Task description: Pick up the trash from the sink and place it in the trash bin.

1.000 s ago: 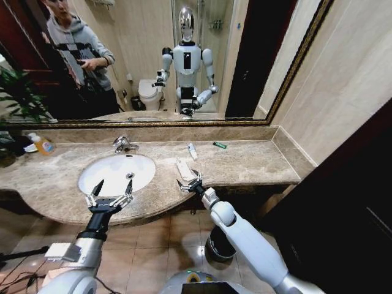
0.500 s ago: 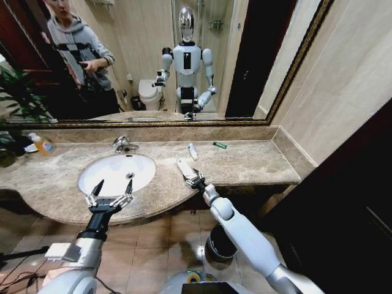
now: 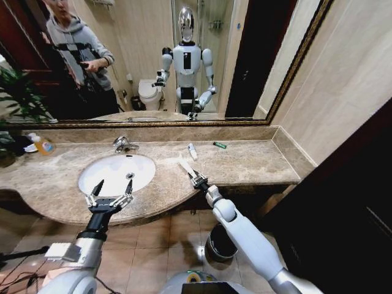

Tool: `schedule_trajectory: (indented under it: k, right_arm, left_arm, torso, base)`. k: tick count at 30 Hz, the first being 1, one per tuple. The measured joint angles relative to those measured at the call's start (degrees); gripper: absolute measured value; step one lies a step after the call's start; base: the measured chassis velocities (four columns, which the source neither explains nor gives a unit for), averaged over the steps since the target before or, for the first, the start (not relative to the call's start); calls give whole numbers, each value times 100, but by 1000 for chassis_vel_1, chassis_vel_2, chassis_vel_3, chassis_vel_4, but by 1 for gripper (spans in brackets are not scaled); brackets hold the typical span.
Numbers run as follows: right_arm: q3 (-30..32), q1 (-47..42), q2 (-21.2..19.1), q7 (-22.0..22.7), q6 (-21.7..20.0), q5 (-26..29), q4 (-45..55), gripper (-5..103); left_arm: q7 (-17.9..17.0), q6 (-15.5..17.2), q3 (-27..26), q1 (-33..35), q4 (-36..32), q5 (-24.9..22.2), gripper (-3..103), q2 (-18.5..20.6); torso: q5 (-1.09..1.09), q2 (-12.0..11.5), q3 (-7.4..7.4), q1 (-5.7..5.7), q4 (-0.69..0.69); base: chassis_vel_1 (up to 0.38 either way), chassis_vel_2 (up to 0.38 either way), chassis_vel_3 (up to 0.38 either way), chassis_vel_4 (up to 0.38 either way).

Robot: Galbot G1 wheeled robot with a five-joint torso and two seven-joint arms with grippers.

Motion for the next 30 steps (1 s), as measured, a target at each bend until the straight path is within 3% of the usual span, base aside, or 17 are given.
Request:
schedule_trajectory:
  k: [1,3,6,13,19,25,27,28,30]
  right_arm:
    - [14,-16,0,6,2,2,12,21]
    - [28,-33,0,14,3,4,34,21]
    - [112,-133,-34,42,16,75,173,6]
    - [374,-429,-202,93,150,241,636,0]
    - [790,-919,-474,110,631,440,1110,0]
    - [1268,-1967,-726,334,1038,1109,2029,0]
    - [1524,-2486,-751,357,1436,1046,2238,0]
    - [1524,-2486,-751,357,1436,1046,2238,0]
    - [1682,-2930,-726,295,1954,833,2277,0]
  left_arm:
    - [0,0,0,0,0,0,100,0]
    - [0,0,0,0,0,0,100,0]
    - [0,0,0,0,0,0,100,0]
    - [0,0,0,0,0,0,100,0]
    - [0,0,0,0,0,0,100,0]
    - [0,0,0,0,0,0,100,0]
    - [-1,0,0,0,0,0,100,0]
    - [-1,0,0,0,0,0,100,0]
    - [0,0,0,0,0,0,100,0]
  torso:
    - [0,0,0,0,0]
    - [0,0,0,0,0]
    - [0,0,0,0,0]
    - [0,0,0,0,0]
    - [1,0,0,0,0]
    - [1,0,0,-1,0]
    - [1,0,0,-1,0]
    - [1,0,0,-1,0]
    - [-1,0,0,-1,-1]
  base:
    - [0,0,0,0]
    - [0,0,0,0]
    - [0,0,0,0]
    - [0,0,0,0]
    - [0,0,0,0]
    - [0,0,0,0]
    - [0,0,0,0]
    - [0,0,0,0]
    - [0,0,0,0]
